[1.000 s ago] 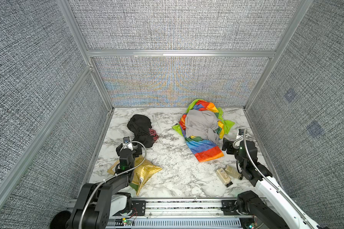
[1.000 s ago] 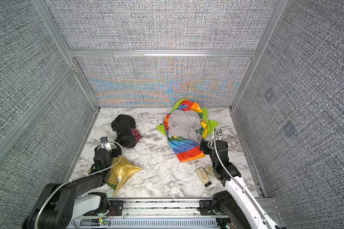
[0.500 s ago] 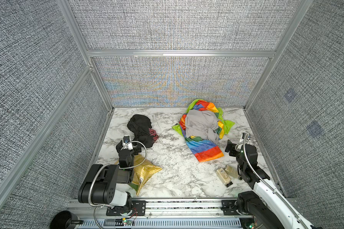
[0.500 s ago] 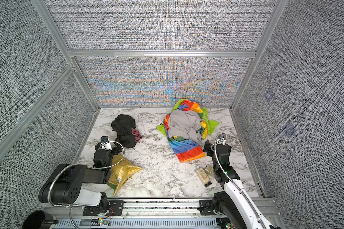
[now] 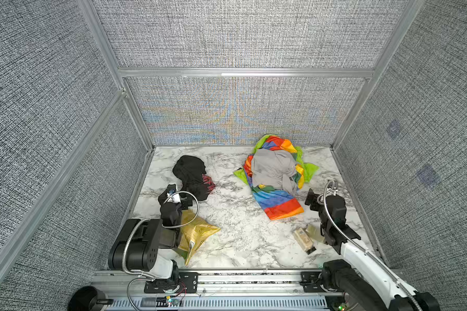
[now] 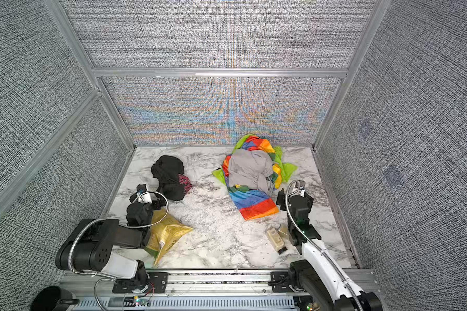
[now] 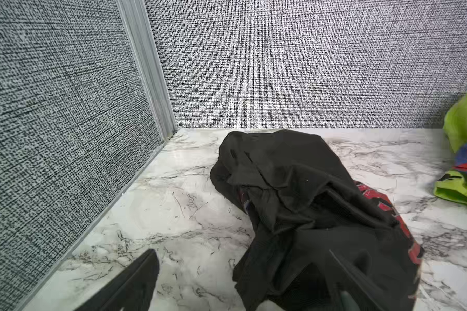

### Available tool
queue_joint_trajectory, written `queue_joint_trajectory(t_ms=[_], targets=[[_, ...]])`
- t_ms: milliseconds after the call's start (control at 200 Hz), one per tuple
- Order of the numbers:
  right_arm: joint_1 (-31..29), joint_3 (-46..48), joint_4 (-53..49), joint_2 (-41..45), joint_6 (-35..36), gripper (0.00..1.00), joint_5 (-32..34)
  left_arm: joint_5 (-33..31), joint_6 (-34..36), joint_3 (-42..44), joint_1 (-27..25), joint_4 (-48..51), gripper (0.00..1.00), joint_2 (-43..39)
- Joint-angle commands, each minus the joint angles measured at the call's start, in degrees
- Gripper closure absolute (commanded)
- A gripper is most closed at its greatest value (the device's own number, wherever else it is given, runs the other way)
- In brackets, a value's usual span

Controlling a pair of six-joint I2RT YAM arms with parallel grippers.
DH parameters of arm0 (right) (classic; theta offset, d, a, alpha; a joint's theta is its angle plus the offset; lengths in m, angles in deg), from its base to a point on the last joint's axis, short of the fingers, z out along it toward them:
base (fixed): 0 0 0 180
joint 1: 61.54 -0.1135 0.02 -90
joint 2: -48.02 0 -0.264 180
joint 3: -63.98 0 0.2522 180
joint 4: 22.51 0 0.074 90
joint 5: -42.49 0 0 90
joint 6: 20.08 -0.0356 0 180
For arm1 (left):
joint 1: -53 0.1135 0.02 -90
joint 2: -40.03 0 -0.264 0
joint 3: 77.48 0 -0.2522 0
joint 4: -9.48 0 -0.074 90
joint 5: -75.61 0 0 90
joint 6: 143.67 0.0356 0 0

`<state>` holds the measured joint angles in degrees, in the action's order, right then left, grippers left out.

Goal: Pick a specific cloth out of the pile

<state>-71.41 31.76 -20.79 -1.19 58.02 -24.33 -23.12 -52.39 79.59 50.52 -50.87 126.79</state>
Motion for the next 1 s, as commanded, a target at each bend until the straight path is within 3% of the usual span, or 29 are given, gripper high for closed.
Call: queue_joint_trajectory(t_ms=[0,470,686,841,996], targets=[[1.06,1.58,7.17,-1.11,0.91,0.03,1.30,0.55,-0.22,-0.08,0.09,-2.20,0.01,0.09],[7.23,6.48,35.27,-21.79,3.98,0.03,-4.82,0.56,-0.22,-0.12,0.08,-2.35,0.01,0.15],[8.53,3.88,40.41,-29.04,6.72,0.02,-6.27,0.53,-0.22,-0.22,0.02,-2.07,0.01,0.07],[10.37,3.20,44.81,-35.12,5.85,0.02,-11.49,0.51,-0.22,-0.23,0.06,-2.06,0.01,0.12],[10.84,-0.09,41.05,-37.36,8.77,0.02,-19.74,0.51,-0.22,-0.10,0.09,-2.13,0.01,0.07]])
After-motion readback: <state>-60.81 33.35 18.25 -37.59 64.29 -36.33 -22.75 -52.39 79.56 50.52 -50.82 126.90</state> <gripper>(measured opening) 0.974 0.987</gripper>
